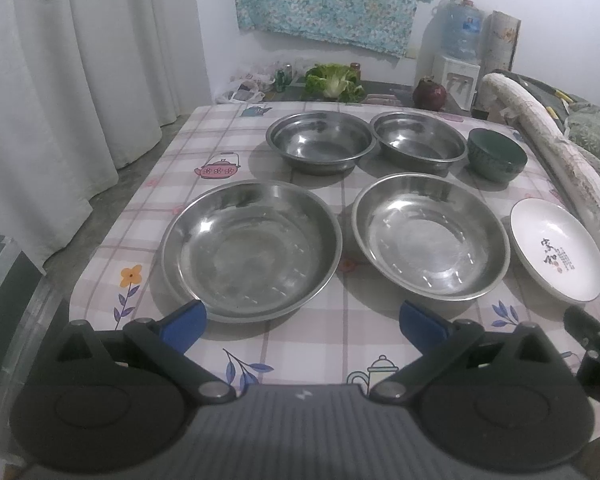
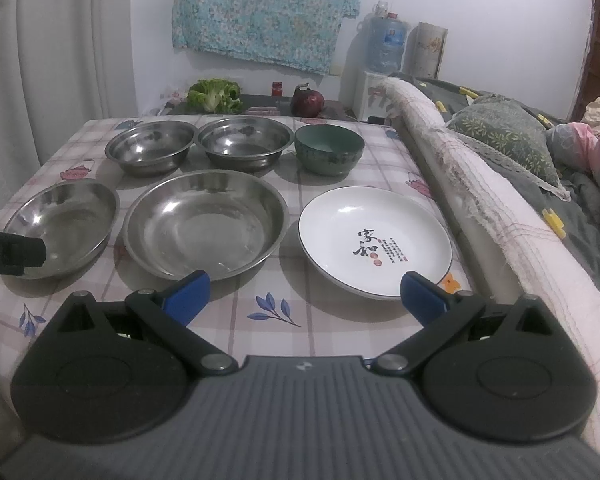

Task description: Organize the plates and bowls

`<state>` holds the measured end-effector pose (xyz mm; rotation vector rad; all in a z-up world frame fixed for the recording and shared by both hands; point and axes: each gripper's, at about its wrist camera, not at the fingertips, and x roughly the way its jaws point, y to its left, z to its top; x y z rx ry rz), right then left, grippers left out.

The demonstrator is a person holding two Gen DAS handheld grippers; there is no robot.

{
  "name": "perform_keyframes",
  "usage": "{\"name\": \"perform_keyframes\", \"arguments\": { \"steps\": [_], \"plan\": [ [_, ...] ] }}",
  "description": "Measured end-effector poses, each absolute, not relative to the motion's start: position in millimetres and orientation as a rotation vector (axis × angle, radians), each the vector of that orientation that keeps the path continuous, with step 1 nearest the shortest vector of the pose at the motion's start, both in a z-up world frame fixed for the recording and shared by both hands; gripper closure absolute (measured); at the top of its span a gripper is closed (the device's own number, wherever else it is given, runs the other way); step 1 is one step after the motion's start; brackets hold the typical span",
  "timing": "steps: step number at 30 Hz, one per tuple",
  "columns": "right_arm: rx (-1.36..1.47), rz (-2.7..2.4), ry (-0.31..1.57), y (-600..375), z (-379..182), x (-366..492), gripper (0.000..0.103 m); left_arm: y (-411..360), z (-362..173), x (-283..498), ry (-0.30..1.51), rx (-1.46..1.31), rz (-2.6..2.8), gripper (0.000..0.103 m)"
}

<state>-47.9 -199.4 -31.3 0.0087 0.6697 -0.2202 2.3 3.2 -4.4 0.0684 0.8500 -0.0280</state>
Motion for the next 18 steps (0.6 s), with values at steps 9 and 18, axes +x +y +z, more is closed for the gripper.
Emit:
{"name": "perform_keyframes", "arguments": {
  "steps": [9, 18],
  "plan": [
    [0.019, -0.223, 0.678, -203.8, -32.1, -47.2, 0.001, 1.8, -5.3, 2.1, 0.851, 0.070, -0.027, 0.000],
    [0.022, -0.218, 0.683, -204.2, -32.9, -45.0, 0.001, 1.8, -5.8, 2.4, 0.853, 0.073, -0.026, 0.000]
  ]
}}
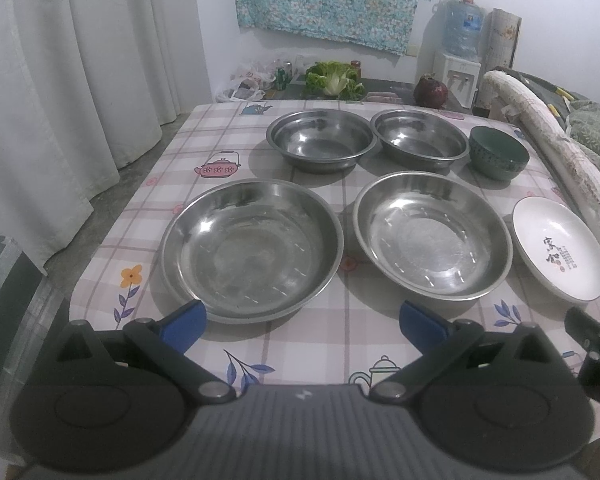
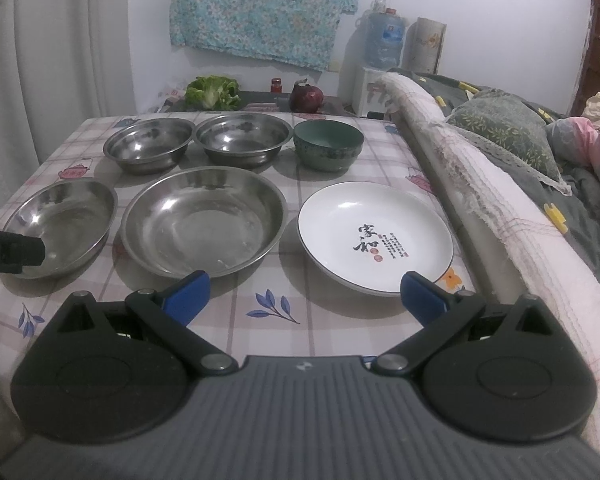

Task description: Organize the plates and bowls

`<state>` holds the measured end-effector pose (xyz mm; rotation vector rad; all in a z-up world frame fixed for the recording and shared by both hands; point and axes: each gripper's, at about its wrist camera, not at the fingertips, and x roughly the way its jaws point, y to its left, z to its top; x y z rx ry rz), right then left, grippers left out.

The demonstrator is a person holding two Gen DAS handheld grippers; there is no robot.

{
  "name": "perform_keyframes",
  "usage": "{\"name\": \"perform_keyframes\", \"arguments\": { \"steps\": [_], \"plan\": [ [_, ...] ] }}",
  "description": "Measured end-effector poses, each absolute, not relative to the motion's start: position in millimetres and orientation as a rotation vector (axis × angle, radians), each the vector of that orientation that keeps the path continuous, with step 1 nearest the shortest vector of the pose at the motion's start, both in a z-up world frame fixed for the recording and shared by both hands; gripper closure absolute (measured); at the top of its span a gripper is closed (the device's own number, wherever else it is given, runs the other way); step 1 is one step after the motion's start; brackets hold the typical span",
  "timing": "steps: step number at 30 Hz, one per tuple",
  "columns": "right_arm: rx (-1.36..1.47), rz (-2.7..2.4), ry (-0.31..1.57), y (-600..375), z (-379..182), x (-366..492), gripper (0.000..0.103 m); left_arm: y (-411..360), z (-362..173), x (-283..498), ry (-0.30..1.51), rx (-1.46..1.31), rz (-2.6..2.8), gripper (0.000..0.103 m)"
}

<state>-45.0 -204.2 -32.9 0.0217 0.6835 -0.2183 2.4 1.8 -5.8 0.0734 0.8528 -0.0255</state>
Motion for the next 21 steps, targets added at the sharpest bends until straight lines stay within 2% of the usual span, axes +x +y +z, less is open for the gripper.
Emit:
{"name": "perform_keyframes", "arguments": {
  "steps": [21],
  "plan": [
    [0.027, -0.200, 0.687, -193, -25, -32, 0.001, 6, -5, 28, 0.860, 0.081, -0.039, 0.000]
  ]
}}
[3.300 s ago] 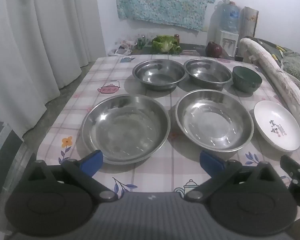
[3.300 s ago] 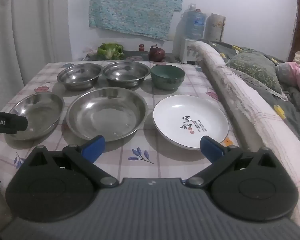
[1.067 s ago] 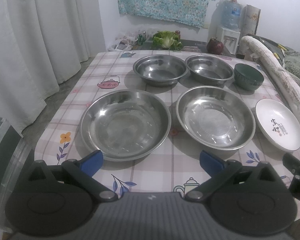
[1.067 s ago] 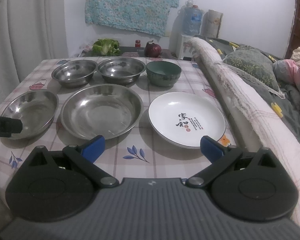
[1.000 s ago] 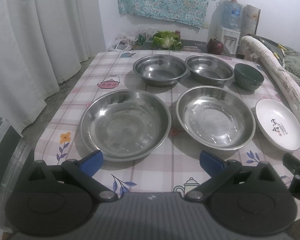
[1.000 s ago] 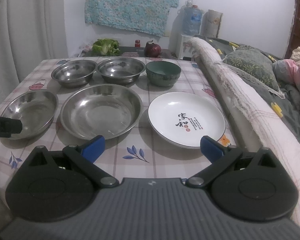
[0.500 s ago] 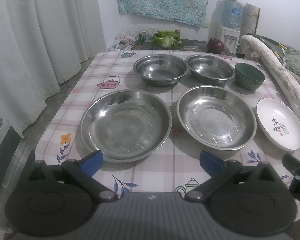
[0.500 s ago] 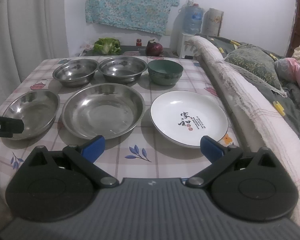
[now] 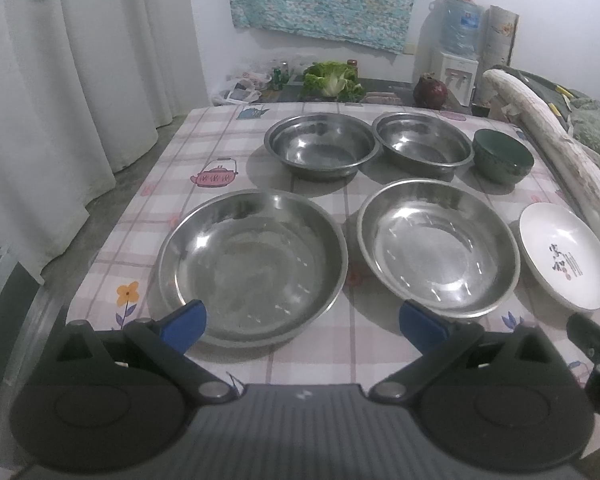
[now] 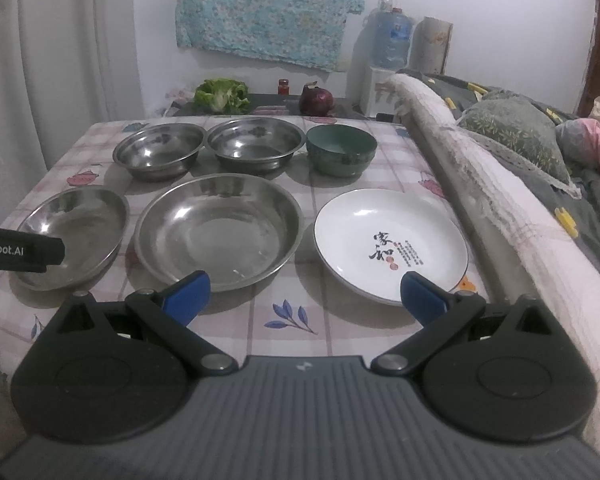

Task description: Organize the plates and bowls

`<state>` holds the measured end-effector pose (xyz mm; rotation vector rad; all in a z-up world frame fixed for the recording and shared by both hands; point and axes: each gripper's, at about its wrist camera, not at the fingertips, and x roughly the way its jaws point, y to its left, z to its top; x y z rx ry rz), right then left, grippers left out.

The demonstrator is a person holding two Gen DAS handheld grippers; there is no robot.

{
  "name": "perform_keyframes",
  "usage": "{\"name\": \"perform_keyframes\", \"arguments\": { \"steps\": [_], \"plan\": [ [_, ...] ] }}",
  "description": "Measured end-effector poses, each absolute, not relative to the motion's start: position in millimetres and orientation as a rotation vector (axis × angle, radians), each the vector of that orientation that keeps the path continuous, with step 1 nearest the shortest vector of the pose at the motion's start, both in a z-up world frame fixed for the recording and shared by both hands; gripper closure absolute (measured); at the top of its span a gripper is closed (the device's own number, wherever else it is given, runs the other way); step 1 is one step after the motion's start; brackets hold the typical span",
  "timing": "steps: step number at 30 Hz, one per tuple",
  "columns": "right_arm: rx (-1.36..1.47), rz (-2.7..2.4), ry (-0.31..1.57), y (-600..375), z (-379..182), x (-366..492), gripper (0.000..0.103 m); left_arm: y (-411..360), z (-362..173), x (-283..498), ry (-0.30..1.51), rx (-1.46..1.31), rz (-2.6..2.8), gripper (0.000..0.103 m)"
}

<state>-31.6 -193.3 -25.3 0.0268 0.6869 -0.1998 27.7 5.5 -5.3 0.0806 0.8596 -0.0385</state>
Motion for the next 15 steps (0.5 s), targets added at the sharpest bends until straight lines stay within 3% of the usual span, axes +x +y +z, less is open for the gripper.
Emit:
{"name": "perform_keyframes", "arguments": {
  "steps": [15],
  "plan": [
    [0.175, 0.073, 0.547, -204, 16, 39, 0.001, 31, 15, 123, 0.817, -0.007, -0.144, 0.000]
  ]
}}
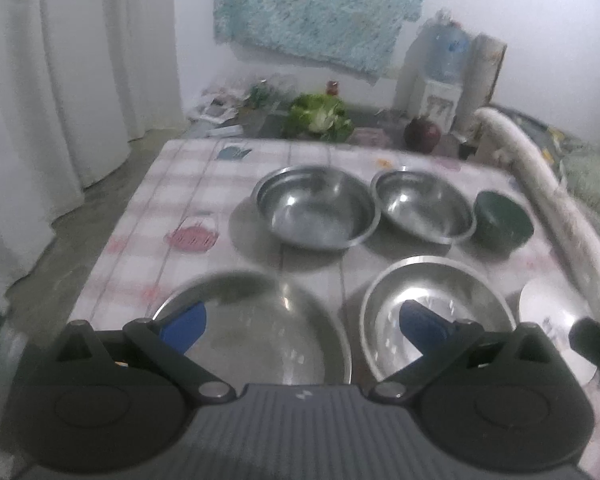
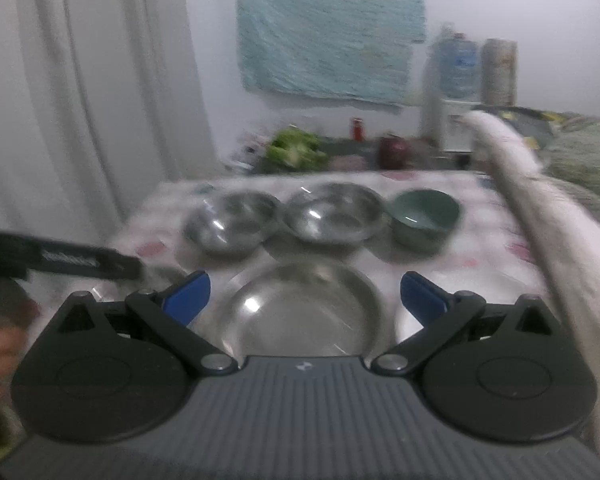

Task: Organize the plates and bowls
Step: 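Move both grippers toward the two small steel bowls beside the green bowl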

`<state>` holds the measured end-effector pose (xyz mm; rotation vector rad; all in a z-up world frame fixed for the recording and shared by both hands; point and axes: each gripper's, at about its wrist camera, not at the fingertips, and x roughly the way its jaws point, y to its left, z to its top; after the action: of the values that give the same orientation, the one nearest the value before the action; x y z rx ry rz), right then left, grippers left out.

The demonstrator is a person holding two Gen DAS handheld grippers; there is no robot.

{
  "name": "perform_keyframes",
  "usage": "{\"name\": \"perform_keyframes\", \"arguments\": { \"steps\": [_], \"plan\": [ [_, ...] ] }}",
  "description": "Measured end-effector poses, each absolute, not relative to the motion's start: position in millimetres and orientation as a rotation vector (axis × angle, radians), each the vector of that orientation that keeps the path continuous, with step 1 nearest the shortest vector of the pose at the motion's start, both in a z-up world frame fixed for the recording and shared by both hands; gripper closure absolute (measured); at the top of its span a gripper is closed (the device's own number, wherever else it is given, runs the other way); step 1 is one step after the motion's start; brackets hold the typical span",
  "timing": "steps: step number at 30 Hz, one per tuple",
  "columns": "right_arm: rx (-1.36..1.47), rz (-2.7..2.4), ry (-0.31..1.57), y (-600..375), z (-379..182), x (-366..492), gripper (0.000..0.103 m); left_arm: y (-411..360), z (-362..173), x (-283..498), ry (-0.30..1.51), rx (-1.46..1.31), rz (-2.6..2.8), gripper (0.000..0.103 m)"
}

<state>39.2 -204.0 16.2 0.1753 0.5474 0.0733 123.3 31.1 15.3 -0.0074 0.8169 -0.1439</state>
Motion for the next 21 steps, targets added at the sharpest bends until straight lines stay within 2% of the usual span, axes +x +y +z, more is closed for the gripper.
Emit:
{"name": "perform_keyframes", "arguments": {
  "steps": [7, 12, 13, 15, 19, 21],
  "plan": [
    [0.370, 0.185, 0.579, -201, 11, 122, 0.004, 42, 7, 184, 0.745, 0.028, -0.135, 0.002],
    [0.459, 0.221, 0.677, -186, -19, 180, 0.032, 48, -7, 232, 0.737, 0.005, -0.137, 0.006],
    [0.463, 0.220, 0.697, -183, -24, 191, 0.033, 49, -10, 241, 0.749, 0.002, -0.144, 0.008],
    [0.461, 0.214, 0.729, -177, -40, 212, 0.043, 49, -20, 261, 0.786, 0.011, -0.151, 0.011],
    [0.454, 0.206, 0.793, -171, -61, 245, 0.053, 52, -41, 299, 0.895, 0.006, -0.183, 0.031],
    [0.466, 0.205, 0.826, -173, -68, 256, 0.056, 55, -49, 312, 0.933, -0.009, -0.191, 0.034]
  ]
}}
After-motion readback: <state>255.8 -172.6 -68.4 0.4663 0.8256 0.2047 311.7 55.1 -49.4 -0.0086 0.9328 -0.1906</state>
